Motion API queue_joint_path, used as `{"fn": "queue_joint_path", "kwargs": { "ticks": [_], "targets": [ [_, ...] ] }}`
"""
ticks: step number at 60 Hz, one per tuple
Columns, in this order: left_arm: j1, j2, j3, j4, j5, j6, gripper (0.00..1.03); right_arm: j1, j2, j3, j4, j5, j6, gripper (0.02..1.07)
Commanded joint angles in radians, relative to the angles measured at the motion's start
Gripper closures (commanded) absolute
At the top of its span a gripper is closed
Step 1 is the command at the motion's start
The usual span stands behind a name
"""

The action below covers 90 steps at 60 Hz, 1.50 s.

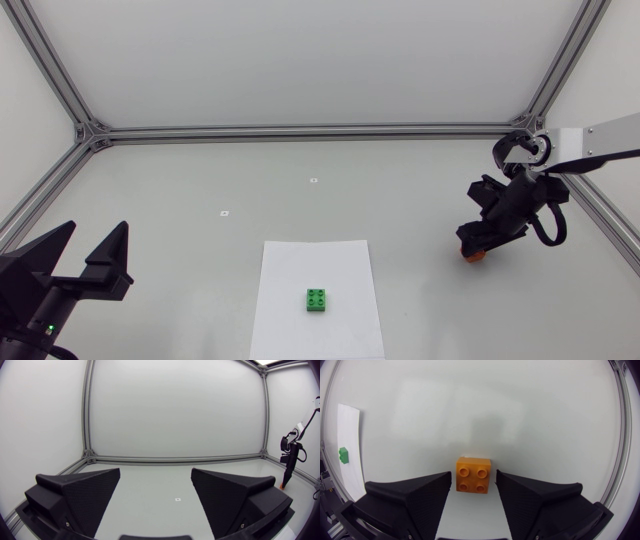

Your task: Pick up the orange 2x2 brick with the right arm and stack it on top of the green 2x2 brick in the center

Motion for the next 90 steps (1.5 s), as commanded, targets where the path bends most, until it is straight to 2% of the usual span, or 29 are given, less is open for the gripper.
{"fn": "queue_joint_path", "kwargs": {
  "ticks": [1, 14, 53, 83, 90],
  "targets": [
    [0.003, -0.008, -0.041, -0.015, 0.004, 0.013, 0.04, -0.002, 0.012, -0.031, 0.002, -0.005, 0.005, 0.45],
    [0.003, -0.008, -0.041, -0.015, 0.004, 0.013, 0.04, -0.002, 0.006, -0.033, 0.002, -0.005, 0.003, 0.50],
    [0.003, -0.008, -0.041, -0.015, 0.004, 0.013, 0.04, 0.007, 0.001, -0.026, 0.003, -0.002, 0.009, 0.53],
    [0.003, -0.008, -0.041, -0.013, 0.004, 0.013, 0.04, 0.018, -0.008, -0.062, 0.060, 0.004, 0.006, 0.61],
    [0.003, -0.008, -0.041, -0.015, 0.004, 0.013, 0.04, 0.014, -0.033, -0.069, 0.068, 0.001, 0.002, 0.67]
  ]
}}
